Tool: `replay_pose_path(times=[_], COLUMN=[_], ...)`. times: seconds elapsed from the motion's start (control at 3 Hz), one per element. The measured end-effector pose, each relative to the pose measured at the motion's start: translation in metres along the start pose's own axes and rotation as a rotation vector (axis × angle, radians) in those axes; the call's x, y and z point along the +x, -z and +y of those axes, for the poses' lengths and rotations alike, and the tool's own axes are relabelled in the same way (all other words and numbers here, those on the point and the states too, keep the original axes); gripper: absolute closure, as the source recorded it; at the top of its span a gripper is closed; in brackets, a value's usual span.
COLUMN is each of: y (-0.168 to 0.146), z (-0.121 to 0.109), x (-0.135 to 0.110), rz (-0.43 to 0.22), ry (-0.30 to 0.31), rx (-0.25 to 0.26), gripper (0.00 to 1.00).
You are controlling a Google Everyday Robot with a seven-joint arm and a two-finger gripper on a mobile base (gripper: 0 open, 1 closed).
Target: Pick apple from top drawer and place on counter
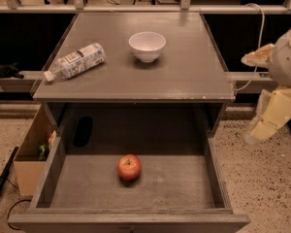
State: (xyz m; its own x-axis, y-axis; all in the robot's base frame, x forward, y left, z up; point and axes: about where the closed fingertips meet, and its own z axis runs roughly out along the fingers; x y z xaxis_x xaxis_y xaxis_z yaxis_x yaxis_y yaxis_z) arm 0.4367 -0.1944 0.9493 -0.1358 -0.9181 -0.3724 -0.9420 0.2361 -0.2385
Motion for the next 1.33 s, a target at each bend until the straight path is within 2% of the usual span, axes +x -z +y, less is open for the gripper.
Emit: replay_pose_path(times=[0.33,0.67,1.0,1.33], y=[-0.035,-0.066,-0.083,-0.083], z=[0.020,0.062,0.107,0.106], x=[-0.002,-0.033,-0.067,-0.066], rz=[-0.183,-0.433,-0.563,-0.561], ry=[0.018,0.023,0.043,0.043], rx=[-0.049,-0.150,-0.242,-0.241], gripper=[0.00,0.00,0.00,0.00])
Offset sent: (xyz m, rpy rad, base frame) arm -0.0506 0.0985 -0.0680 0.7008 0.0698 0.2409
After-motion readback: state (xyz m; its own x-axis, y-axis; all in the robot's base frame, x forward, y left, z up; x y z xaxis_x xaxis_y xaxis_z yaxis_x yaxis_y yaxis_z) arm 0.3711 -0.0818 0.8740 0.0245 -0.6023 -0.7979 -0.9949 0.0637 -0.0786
